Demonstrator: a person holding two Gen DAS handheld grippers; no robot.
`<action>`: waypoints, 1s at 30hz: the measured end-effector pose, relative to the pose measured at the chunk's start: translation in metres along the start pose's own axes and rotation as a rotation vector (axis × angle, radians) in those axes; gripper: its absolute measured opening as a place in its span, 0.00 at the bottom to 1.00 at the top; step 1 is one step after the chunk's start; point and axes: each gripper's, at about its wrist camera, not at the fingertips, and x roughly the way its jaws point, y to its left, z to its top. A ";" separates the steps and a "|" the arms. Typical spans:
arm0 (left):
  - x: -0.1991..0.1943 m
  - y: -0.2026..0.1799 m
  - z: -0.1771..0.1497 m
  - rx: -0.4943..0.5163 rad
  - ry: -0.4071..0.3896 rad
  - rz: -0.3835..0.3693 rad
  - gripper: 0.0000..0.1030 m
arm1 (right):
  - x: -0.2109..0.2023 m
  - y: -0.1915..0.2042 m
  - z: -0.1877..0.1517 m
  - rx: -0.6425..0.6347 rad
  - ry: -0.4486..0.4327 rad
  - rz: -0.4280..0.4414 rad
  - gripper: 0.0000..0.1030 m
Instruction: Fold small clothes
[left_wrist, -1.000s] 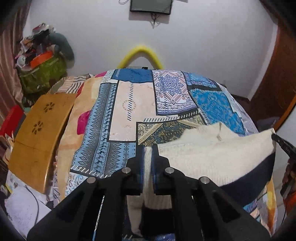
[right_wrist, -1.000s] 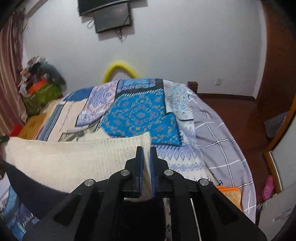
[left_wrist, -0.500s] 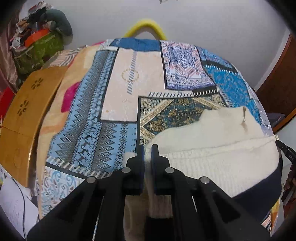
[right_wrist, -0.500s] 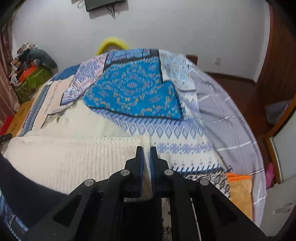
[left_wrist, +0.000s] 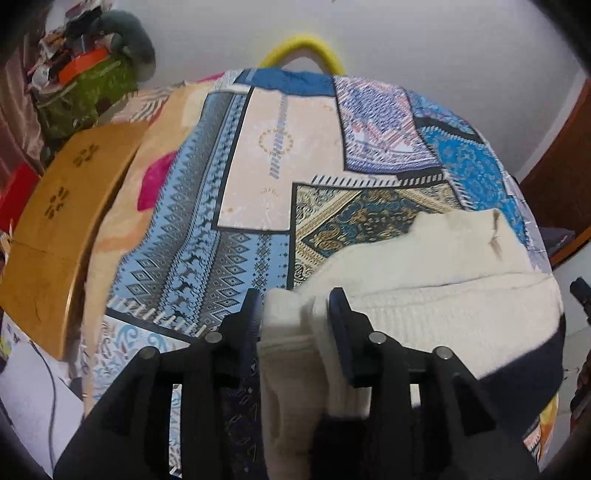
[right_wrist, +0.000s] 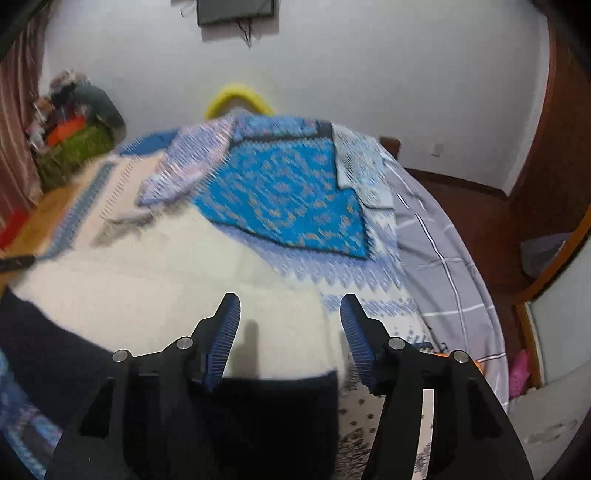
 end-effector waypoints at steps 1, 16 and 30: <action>-0.008 -0.003 0.000 0.016 -0.015 0.008 0.37 | -0.008 0.004 0.003 0.007 -0.016 0.029 0.52; -0.068 -0.087 -0.018 0.173 -0.054 -0.188 0.60 | -0.035 0.128 -0.002 -0.212 -0.017 0.341 0.71; -0.014 -0.086 -0.056 0.218 0.051 -0.137 0.69 | 0.014 0.115 -0.032 -0.165 0.117 0.356 0.72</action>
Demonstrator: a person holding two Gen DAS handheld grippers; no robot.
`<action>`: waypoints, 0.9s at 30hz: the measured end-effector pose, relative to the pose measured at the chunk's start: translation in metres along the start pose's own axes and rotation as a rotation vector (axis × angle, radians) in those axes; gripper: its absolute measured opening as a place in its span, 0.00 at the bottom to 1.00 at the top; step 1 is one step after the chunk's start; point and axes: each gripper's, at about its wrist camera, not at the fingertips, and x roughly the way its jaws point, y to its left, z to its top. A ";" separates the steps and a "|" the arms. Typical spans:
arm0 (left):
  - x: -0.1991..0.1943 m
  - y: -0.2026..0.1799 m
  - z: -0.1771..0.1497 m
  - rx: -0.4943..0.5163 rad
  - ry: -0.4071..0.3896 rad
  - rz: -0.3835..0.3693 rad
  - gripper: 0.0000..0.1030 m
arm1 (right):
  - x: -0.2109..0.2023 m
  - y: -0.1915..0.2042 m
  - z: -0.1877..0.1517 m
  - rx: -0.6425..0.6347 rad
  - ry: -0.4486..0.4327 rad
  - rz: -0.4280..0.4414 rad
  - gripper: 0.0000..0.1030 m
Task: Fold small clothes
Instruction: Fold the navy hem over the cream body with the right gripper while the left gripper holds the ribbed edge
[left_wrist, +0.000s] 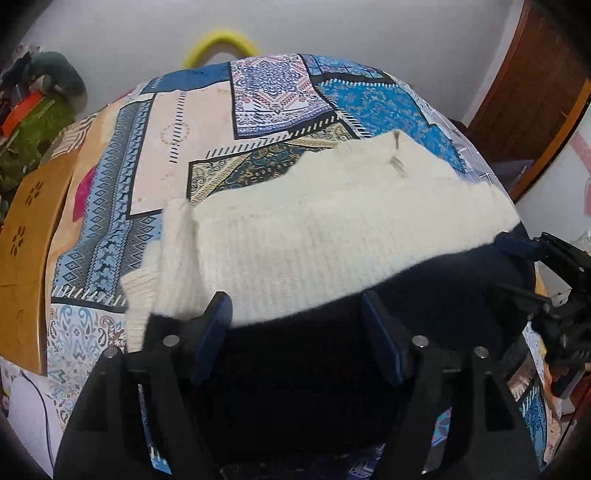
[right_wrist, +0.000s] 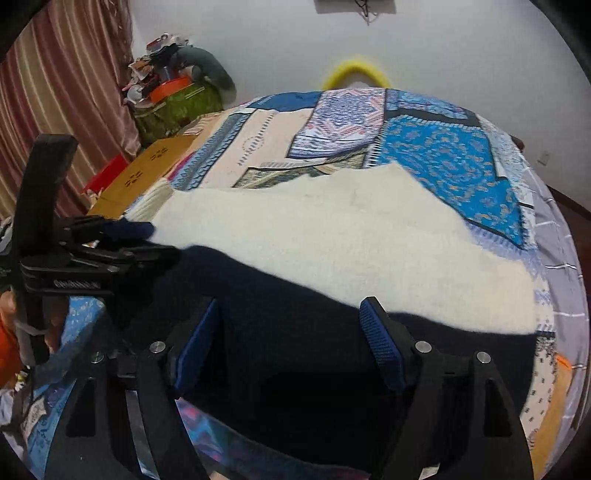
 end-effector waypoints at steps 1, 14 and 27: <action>-0.001 0.003 -0.001 -0.004 0.003 -0.006 0.69 | -0.002 -0.005 -0.002 0.003 0.002 -0.007 0.72; -0.018 0.036 -0.022 -0.032 0.004 0.039 0.69 | -0.033 -0.079 -0.039 0.219 0.051 -0.108 0.74; -0.022 0.100 -0.046 -0.277 0.039 0.023 0.74 | -0.049 -0.103 -0.055 0.287 0.084 -0.182 0.74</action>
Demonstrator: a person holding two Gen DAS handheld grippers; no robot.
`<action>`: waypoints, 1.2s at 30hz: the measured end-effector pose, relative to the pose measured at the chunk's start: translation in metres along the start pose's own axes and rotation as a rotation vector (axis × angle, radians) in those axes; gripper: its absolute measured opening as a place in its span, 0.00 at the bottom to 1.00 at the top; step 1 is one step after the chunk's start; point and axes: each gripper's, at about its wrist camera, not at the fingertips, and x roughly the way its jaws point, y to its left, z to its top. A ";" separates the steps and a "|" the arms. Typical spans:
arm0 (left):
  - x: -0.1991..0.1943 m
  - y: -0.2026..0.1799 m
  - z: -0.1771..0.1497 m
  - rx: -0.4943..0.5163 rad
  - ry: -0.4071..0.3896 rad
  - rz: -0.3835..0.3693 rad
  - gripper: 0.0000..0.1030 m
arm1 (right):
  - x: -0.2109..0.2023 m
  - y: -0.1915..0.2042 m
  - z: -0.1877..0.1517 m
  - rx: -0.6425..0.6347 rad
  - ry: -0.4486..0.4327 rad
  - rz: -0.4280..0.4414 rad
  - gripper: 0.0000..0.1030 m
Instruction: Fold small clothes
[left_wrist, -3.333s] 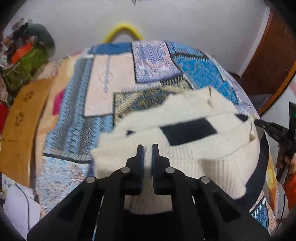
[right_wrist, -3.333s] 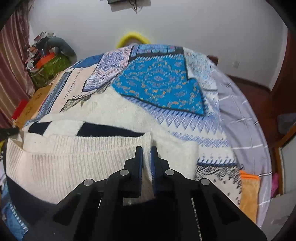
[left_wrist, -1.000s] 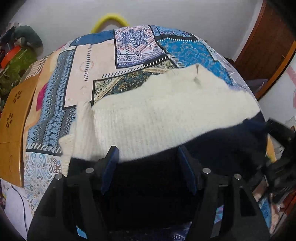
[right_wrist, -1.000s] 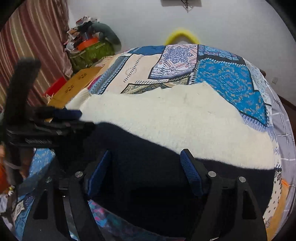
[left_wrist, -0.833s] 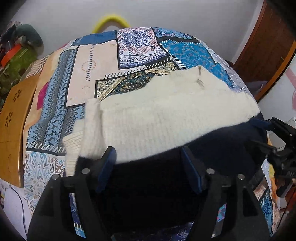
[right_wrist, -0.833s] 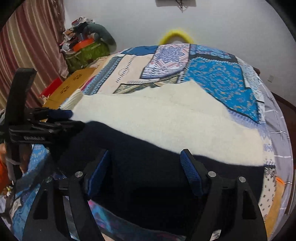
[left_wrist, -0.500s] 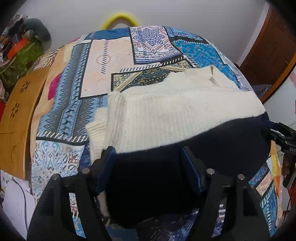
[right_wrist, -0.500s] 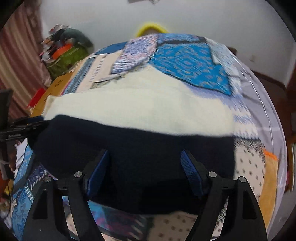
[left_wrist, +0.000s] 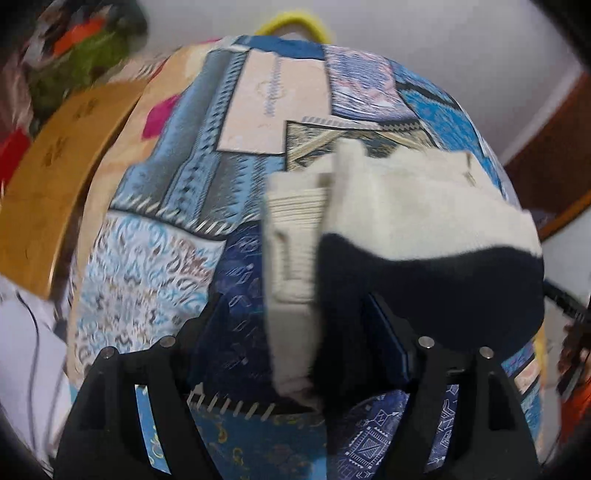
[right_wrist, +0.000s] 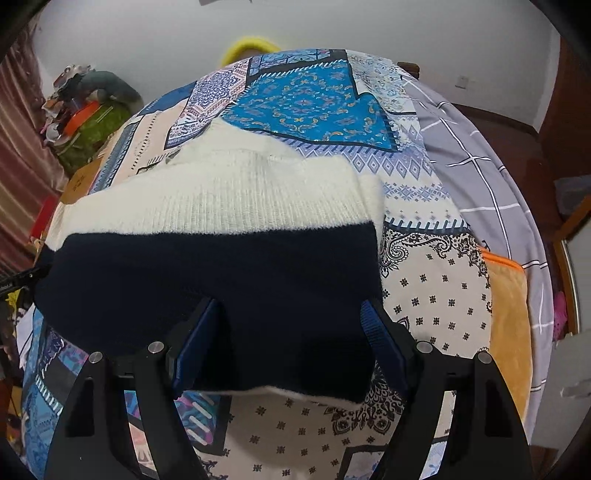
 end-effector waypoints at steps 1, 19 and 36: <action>-0.001 0.006 0.000 -0.024 0.000 -0.009 0.74 | -0.001 0.001 0.000 0.001 0.002 -0.001 0.74; -0.060 0.008 -0.003 -0.090 -0.072 -0.022 0.73 | -0.041 0.040 0.018 -0.036 -0.085 0.067 0.74; -0.032 -0.065 -0.057 -0.020 0.108 -0.179 0.73 | -0.024 0.107 0.015 -0.188 -0.062 0.095 0.74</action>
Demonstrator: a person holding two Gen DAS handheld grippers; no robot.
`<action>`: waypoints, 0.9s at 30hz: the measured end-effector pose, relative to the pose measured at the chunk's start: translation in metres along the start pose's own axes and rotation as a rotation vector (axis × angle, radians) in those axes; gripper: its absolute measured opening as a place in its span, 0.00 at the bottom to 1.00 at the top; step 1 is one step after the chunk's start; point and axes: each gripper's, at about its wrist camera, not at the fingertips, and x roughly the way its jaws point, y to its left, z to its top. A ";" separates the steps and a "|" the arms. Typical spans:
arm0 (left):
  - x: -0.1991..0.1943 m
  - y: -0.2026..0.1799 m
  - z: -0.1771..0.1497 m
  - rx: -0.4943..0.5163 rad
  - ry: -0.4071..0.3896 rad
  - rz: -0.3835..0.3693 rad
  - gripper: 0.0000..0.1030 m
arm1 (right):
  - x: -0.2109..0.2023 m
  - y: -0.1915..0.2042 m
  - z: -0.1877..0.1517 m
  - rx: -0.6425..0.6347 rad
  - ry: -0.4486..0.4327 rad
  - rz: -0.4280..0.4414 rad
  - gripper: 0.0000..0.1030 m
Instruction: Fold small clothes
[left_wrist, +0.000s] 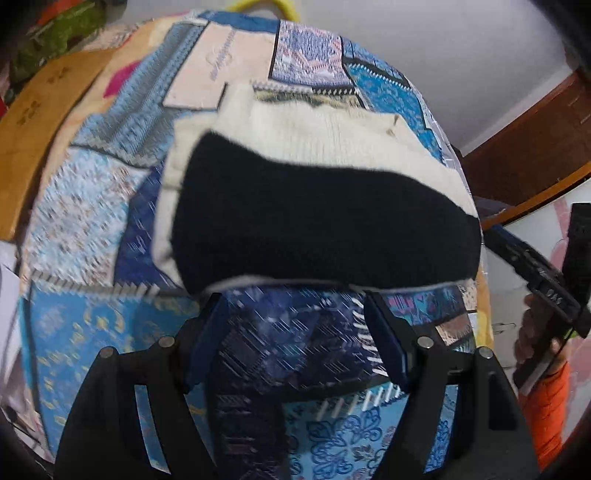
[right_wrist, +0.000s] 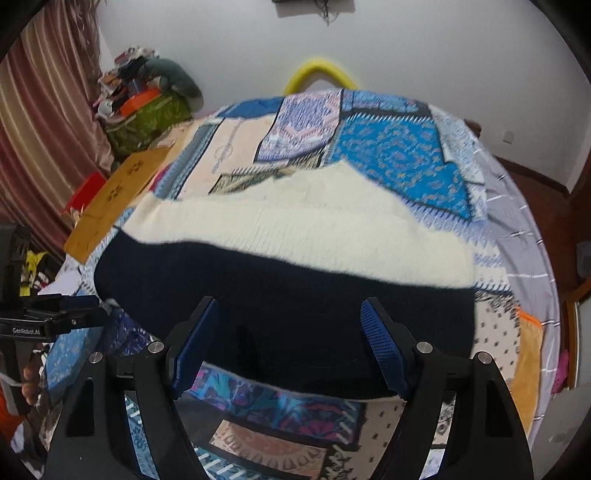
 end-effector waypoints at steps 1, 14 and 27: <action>0.003 0.002 -0.001 -0.018 0.009 -0.023 0.73 | 0.007 0.001 -0.002 0.000 0.019 0.001 0.74; 0.040 0.019 0.010 -0.238 0.073 -0.311 0.73 | 0.038 0.006 -0.021 -0.024 0.107 -0.007 0.79; 0.067 0.068 0.051 -0.592 -0.007 -0.534 0.73 | 0.045 0.010 -0.025 -0.056 0.105 0.008 0.85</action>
